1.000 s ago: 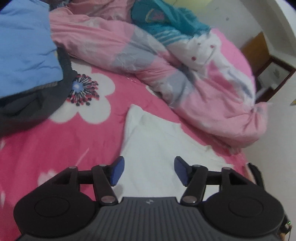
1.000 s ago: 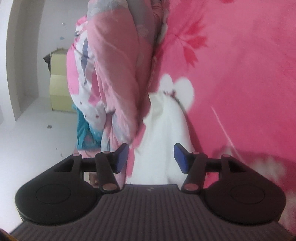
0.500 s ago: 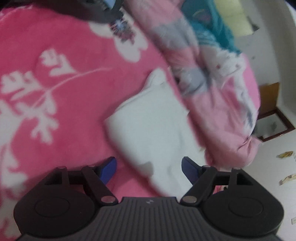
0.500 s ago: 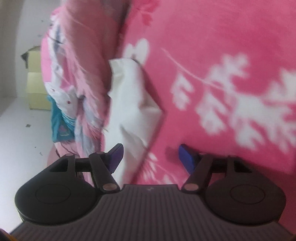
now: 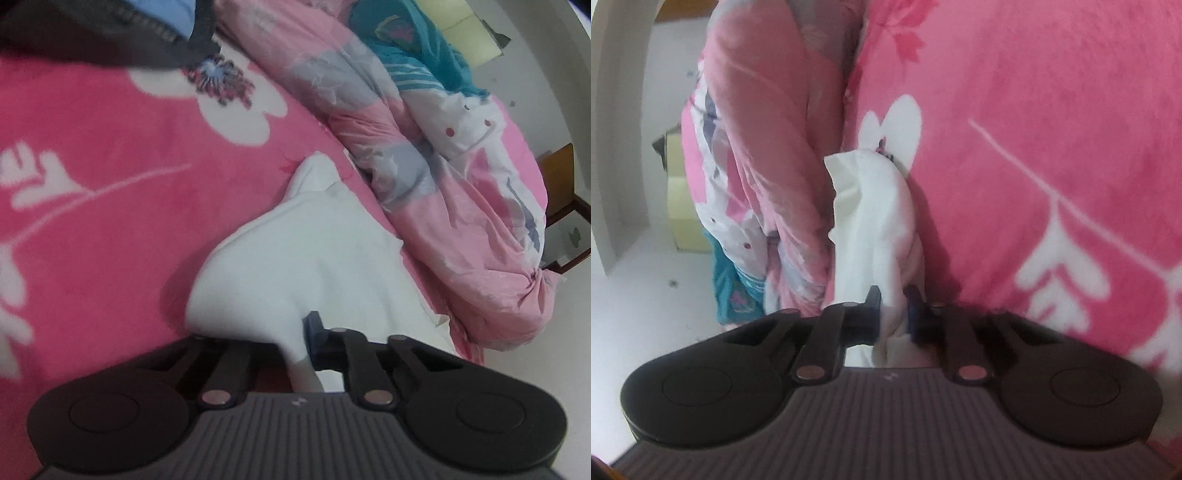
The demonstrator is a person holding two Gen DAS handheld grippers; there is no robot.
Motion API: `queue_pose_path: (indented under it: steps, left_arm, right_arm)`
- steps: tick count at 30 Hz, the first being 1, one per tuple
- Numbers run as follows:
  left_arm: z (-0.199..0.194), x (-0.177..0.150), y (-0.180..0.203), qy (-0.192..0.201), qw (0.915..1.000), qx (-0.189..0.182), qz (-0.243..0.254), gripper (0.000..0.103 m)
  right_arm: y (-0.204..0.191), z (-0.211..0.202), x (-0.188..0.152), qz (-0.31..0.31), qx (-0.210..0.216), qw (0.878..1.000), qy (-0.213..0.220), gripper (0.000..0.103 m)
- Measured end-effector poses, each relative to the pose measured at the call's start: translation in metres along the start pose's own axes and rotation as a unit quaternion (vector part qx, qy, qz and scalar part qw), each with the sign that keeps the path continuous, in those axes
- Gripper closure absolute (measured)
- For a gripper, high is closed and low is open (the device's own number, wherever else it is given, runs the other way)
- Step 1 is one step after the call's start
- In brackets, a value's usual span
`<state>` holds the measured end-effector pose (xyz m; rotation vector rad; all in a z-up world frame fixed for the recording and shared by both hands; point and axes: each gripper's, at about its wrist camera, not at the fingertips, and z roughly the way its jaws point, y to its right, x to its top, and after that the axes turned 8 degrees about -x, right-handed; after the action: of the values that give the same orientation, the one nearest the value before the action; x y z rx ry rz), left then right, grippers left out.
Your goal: Fold clothes
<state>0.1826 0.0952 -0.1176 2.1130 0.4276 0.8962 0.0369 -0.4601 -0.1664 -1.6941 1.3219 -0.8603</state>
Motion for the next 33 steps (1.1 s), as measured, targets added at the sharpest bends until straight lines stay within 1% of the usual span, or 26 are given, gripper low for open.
queue_pose_path:
  steps: [4, 7, 10, 13, 18, 21, 23, 24, 25, 26, 27, 28, 29, 30, 31, 32, 33]
  left_arm:
    - [-0.017, 0.001, 0.012, 0.012, 0.9998, 0.001, 0.018, 0.099]
    - [-0.03, 0.002, 0.023, 0.02, 0.9992, 0.003, 0.035, 0.099]
    - [-0.048, -0.002, 0.034, 0.017, 0.9983, 0.004, 0.056, 0.099]
    - [-0.074, -0.01, 0.036, 0.01, 0.9975, 0.002, 0.07, 0.099]
    - [-0.132, -0.034, 0.02, -0.013, 0.9964, 0.008, 0.083, 0.099]
    - [-0.163, -0.054, 0.003, -0.027, 0.997, 0.02, 0.069, 0.099]
    - [-0.167, -0.062, -0.005, -0.039, 0.9955, 0.031, 0.081, 0.098]
    - [-0.169, -0.065, -0.008, -0.045, 0.9944, 0.037, 0.088, 0.095]
    - [-0.17, -0.069, -0.012, -0.051, 0.9932, 0.043, 0.095, 0.087]
    - [-0.172, -0.072, -0.016, -0.057, 0.992, 0.049, 0.102, 0.082]
    - [-0.176, -0.072, -0.018, -0.053, 0.992, 0.051, 0.103, 0.077]
    - [-0.181, -0.071, -0.019, -0.046, 0.9924, 0.052, 0.102, 0.074]
    - [-0.186, -0.07, -0.021, -0.04, 0.9927, 0.054, 0.101, 0.071]
    - [-0.193, -0.068, -0.022, -0.033, 0.9927, 0.056, 0.102, 0.064]
    - [-0.2, -0.066, -0.023, -0.026, 0.9926, 0.059, 0.104, 0.061]
    - [-0.208, -0.064, -0.023, -0.018, 0.9924, 0.062, 0.105, 0.061]
    - [-0.213, -0.061, -0.022, -0.014, 0.9908, 0.07, 0.115, 0.061]
  right_arm:
    - [-0.01, -0.019, -0.004, -0.018, 0.02, 1.0, 0.009, 0.095]
    - [-0.019, -0.033, -0.01, -0.036, 0.024, 0.999, 0.003, 0.096]
    - [-0.024, -0.049, -0.019, -0.058, 0.024, 0.998, -0.001, 0.096]
    - [-0.022, -0.072, -0.03, -0.065, 0.022, 0.998, -0.009, 0.096]
    - [-0.002, -0.125, -0.057, -0.077, 0.017, 0.996, -0.031, 0.096]
    - [0.017, -0.154, -0.075, -0.082, 0.01, 0.996, -0.045, 0.096]
    - [0.031, -0.164, -0.082, -0.091, 0.006, 0.994, -0.057, 0.095]
    - [0.034, -0.167, -0.083, -0.098, -0.002, 0.994, -0.053, 0.092]
    - [0.035, -0.169, -0.085, -0.118, -0.017, 0.992, -0.042, 0.091]
    - [0.033, -0.171, -0.086, -0.143, -0.04, 0.989, -0.023, 0.091]
    - [0.031, -0.173, -0.087, -0.163, -0.061, 0.985, -0.007, 0.086]
    - [0.028, -0.174, -0.087, -0.179, -0.076, 0.981, 0.001, 0.08]
    - [0.026, -0.176, -0.087, -0.19, -0.085, 0.978, 0.006, 0.077]
    - [0.023, -0.179, -0.087, -0.201, -0.091, 0.975, 0.012, 0.072]
    - [0.021, -0.184, -0.086, -0.216, -0.096, 0.972, 0.023, 0.068]
    - [0.017, -0.189, -0.085, -0.232, -0.105, 0.966, 0.036, 0.066]
    - [0.013, -0.194, -0.084, -0.248, -0.115, 0.961, 0.05, 0.061]
